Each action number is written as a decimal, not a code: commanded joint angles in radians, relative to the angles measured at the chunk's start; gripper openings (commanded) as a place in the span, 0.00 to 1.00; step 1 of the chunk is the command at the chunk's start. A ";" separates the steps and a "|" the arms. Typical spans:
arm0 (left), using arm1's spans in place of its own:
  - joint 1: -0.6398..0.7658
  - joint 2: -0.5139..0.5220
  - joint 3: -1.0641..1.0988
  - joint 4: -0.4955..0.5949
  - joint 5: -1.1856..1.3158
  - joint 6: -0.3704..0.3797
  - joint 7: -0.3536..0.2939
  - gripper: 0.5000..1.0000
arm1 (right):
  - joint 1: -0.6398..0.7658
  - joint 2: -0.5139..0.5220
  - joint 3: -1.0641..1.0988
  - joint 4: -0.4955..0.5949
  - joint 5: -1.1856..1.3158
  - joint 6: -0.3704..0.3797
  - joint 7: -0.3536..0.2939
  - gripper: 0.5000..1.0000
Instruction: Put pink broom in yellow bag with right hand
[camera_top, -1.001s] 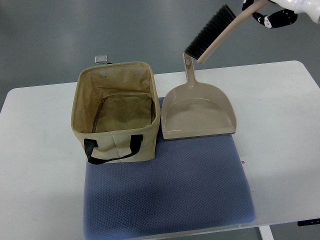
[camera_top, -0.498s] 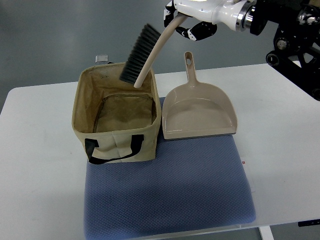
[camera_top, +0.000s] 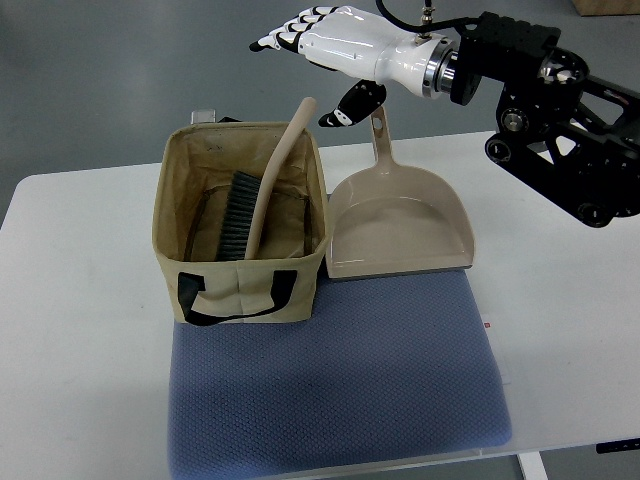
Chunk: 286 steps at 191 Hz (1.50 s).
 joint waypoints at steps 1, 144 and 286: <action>0.000 0.000 0.000 0.000 0.000 0.000 0.001 1.00 | -0.017 -0.013 0.005 -0.002 0.068 -0.001 -0.006 0.81; -0.001 0.000 0.000 0.000 0.000 0.000 0.001 1.00 | -0.507 -0.013 0.425 -0.129 1.105 -0.176 -0.075 0.82; 0.000 0.000 0.000 0.000 0.000 0.000 -0.001 1.00 | -0.728 0.206 0.622 -0.112 1.126 -0.169 -0.069 0.86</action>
